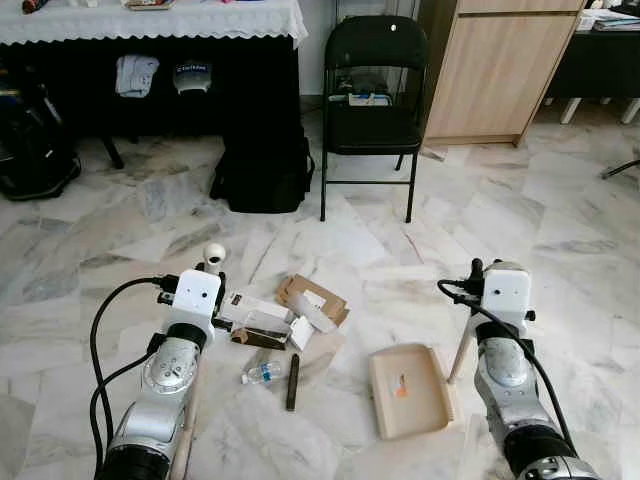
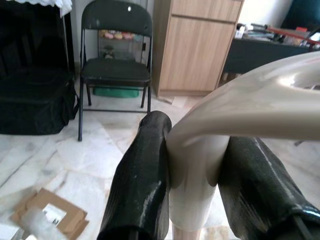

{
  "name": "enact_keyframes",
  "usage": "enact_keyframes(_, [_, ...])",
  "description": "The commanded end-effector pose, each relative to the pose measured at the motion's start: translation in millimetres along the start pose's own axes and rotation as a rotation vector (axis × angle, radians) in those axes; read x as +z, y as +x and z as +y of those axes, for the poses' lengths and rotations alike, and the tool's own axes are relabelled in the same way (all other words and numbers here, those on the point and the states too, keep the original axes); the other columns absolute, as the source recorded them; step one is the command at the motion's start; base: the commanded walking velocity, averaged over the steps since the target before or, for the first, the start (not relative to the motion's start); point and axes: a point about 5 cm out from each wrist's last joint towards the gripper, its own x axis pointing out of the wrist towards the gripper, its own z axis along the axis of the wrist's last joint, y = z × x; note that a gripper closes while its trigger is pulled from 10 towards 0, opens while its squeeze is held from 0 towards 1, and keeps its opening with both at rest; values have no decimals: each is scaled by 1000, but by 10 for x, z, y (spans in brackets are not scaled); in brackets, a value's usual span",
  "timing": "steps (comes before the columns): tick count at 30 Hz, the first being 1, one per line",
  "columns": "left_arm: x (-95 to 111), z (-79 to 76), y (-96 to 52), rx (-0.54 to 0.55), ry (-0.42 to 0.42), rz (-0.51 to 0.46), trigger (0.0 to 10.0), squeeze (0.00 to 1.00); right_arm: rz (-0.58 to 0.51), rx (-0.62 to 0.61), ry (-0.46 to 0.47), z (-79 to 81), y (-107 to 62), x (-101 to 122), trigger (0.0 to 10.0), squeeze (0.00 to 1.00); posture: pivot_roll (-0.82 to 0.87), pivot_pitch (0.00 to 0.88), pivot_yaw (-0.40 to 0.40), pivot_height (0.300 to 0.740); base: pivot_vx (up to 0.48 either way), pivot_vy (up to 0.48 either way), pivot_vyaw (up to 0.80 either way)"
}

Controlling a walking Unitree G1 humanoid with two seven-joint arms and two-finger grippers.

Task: Sweep floor

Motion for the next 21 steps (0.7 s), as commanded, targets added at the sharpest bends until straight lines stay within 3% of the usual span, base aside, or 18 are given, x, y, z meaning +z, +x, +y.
enact_keyframes(1, [-36, -24, 0, -37, 31, 27, 10000, 0, -47, 3, -3, 14, 35, 76, 10000, 0, 101, 63, 13, 740, 0, 0, 0])
enact_keyframes(6, [-31, -47, 6, -44, 0, 33, 10000, 0, -44, 5, -4, 20, 26, 61, 10000, 0, 99, 68, 14, 740, 0, 0, 0])
enact_keyframes(7, [-7, -39, 26, -21, -48, 29, 10000, 0, -40, 3, -2, 17, 19, 51, 10000, 0, 98, 68, 14, 740, 0, 0, 0])
enact_keyframes(11, [49, 4, 58, 34, -84, -1, 10000, 0, -41, 5, 8, 33, 12, 50, 10000, 0, 96, 69, 14, 740, 0, 0, 0])
enact_keyframes(16, [305, 146, 61, 161, -130, -174, 10000, 0, -83, 26, 42, 121, 0, 122, 10000, 0, 91, 69, 13, 740, 0, 0, 0])
enact_keyframes(21, [405, 173, 71, 195, -136, -229, 10000, 0, -80, 44, 51, 181, -24, 110, 10000, 0, 89, 68, 8, 740, 0, 0, 0])
